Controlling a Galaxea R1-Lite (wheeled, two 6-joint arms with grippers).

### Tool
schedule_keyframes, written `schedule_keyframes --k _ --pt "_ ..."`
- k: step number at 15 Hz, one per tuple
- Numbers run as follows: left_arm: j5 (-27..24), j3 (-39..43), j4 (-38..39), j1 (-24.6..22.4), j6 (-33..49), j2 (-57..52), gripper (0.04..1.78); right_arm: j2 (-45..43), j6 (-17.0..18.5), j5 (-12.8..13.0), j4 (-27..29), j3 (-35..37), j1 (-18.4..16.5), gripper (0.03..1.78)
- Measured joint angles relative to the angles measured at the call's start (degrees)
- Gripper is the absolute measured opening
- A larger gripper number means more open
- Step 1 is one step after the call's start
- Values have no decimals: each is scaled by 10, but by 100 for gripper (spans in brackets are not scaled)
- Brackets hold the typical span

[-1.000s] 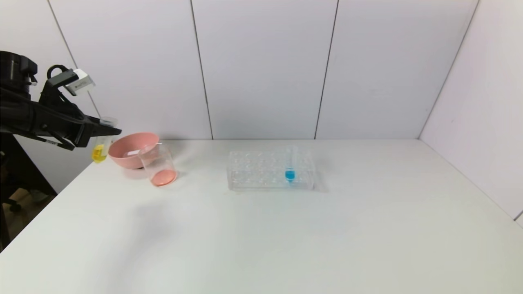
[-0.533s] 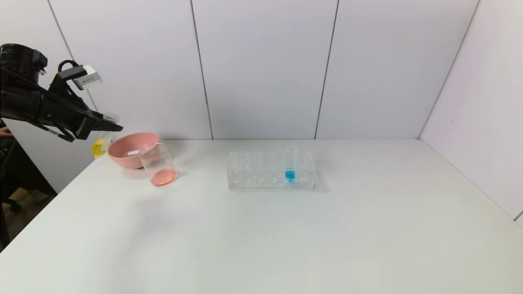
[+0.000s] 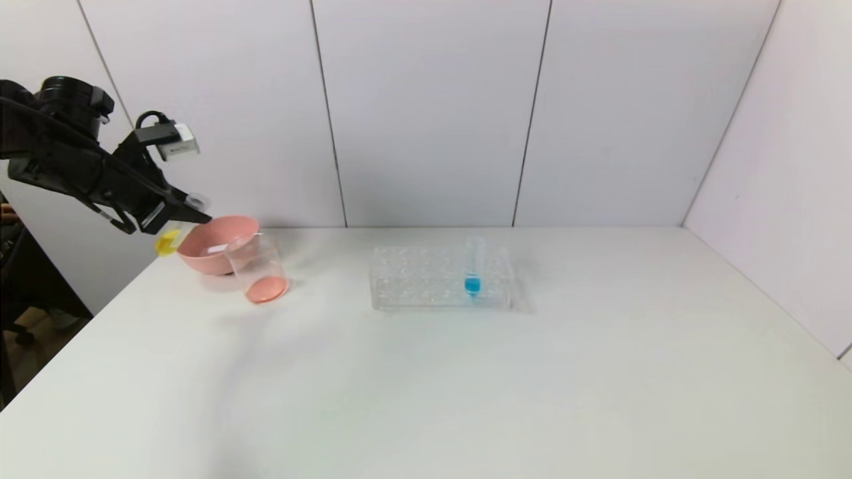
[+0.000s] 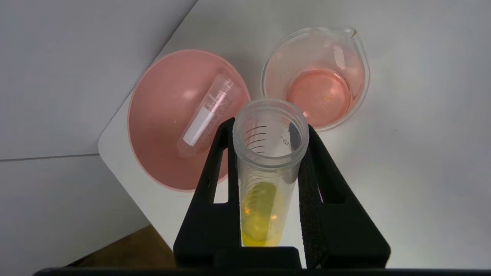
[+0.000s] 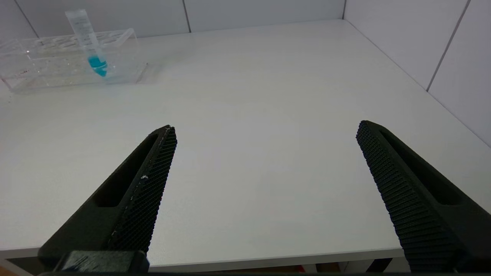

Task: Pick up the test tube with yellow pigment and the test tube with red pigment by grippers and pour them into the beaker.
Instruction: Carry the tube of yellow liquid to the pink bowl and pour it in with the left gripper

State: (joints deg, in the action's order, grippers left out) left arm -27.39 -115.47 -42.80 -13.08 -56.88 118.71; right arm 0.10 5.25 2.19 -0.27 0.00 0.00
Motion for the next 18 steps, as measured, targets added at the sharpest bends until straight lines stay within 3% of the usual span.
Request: schedule_keyframes --k 7,18 --pt "153 -2 -17 59 -51 1 44 0 0 0 0 0 0 171" --pt "274 -5 -48 126 -69 5 44 0 0 0 0 0 0 171"
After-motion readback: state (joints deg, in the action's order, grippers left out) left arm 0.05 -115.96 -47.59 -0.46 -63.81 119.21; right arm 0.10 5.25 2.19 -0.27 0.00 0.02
